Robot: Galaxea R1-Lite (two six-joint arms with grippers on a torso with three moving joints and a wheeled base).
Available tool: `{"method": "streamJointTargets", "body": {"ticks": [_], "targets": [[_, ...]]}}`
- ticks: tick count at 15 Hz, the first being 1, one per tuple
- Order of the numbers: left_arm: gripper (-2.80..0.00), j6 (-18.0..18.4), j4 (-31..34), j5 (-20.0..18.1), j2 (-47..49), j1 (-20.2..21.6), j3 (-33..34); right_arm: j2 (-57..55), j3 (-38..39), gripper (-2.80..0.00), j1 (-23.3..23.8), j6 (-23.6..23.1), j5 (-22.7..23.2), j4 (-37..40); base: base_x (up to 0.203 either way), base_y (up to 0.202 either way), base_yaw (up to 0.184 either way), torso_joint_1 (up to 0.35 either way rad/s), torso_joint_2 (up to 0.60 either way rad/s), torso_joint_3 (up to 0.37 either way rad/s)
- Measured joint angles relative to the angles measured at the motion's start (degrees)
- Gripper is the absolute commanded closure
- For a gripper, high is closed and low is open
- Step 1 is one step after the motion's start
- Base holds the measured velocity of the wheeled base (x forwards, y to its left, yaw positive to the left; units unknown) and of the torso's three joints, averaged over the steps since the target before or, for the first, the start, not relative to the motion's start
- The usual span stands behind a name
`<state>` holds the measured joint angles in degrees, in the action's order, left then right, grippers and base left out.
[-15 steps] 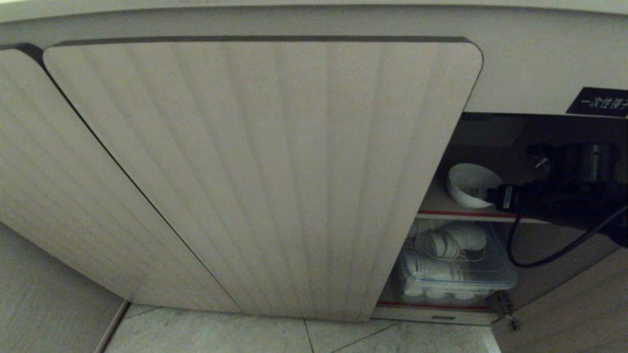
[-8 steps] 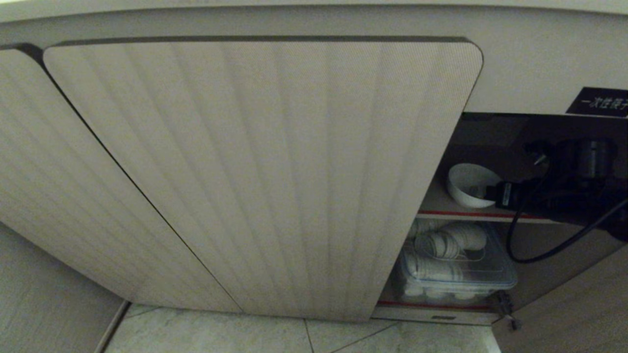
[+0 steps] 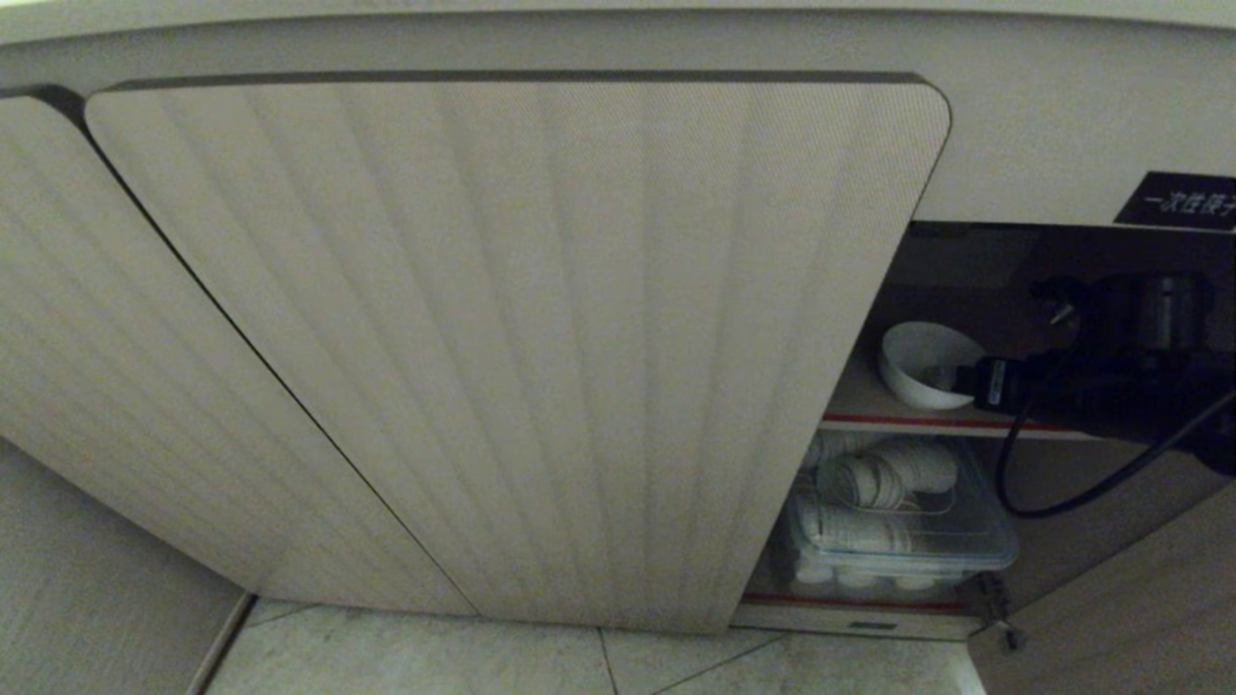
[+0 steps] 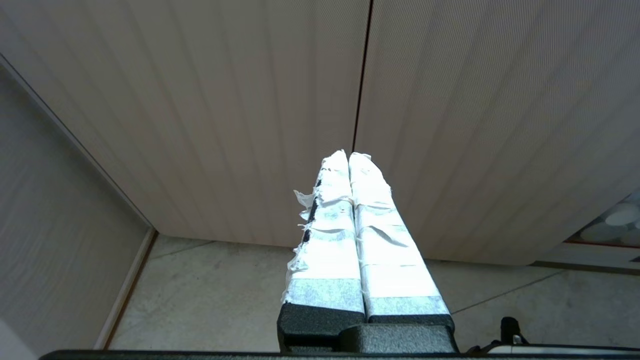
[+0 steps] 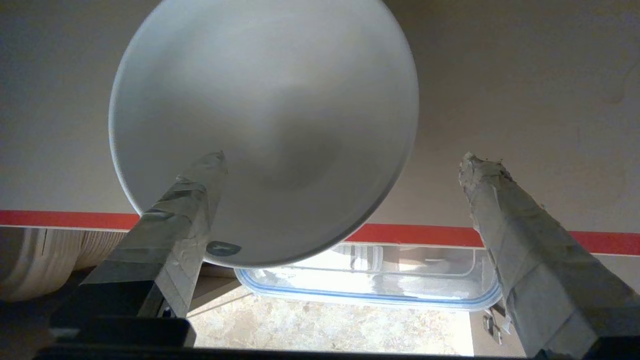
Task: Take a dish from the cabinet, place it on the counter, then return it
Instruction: Take the bowl from the cabinet
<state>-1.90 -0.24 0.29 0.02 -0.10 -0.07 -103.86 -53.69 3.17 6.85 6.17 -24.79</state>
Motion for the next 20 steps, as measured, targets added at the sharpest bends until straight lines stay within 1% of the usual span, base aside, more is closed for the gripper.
{"method": "streamJointTargets", "body": {"ticks": [16, 17, 20], "targets": [[0.0, 0.0, 0.01, 0.01, 0.0, 0.0, 0.02, 0.39, 1.95, -2.8, -0.01, -0.38, 0.0, 0.0, 0.0, 0.0, 0.0, 0.0, 0.0, 0.0], [0.0, 0.0, 0.02, 0.06, 0.0, 0.0, 0.02, 0.41, 1.95, 0.0, -0.01, -0.44, 0.0, -0.02, 0.0, 0.0, 0.0, 0.0, 0.0, 0.0], [0.0, 0.0, 0.0, 0.01, 0.0, 0.0, 0.02, 0.43, 1.89, 0.0, -0.01, -0.31, 0.01, -0.02, 0.0, 0.0, 0.0, 0.0, 0.0, 0.0]]}}
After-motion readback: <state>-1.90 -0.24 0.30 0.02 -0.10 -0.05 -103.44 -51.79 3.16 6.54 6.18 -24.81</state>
